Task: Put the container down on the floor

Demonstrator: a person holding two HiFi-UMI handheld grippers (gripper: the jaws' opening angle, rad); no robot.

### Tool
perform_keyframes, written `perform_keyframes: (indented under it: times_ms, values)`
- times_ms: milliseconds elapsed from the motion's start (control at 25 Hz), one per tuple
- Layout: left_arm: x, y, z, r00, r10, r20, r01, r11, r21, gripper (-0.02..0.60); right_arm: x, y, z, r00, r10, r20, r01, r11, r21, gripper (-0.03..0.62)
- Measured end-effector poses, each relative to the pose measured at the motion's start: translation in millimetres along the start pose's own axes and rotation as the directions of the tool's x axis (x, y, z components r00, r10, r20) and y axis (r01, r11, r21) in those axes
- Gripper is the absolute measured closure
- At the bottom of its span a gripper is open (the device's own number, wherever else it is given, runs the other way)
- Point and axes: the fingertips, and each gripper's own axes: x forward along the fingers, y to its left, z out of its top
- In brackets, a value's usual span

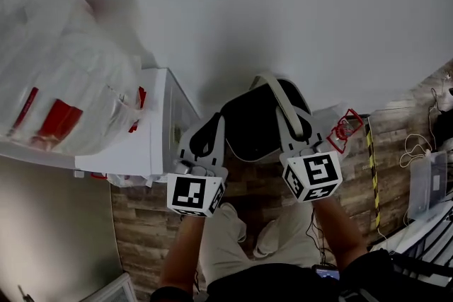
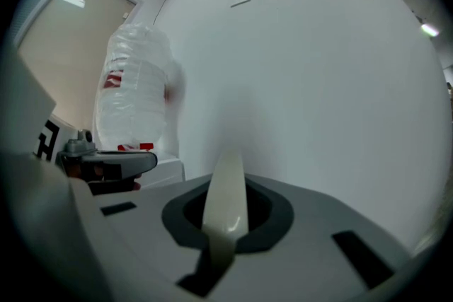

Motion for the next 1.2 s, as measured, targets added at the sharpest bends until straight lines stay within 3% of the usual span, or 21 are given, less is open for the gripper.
perform_keyframes:
  times_ms: [760, 1200]
  values:
    - [0.5, 12.5, -171.9, 0.999, 0.052, 0.017, -0.053, 0.998, 0.03, 0.565, 40.7, -6.0, -158.3, 0.998, 0.04, 0.044, -0.04, 0.999, 0.005, 0.563]
    - [-8.9, 20.4, -236.1, 0.997, 0.068, 0.032, -0.07, 0.996, 0.046, 0.565, 51.9, -0.3, -225.8, 0.997, 0.05, 0.052, -0.05, 0.999, 0.005, 0.563]
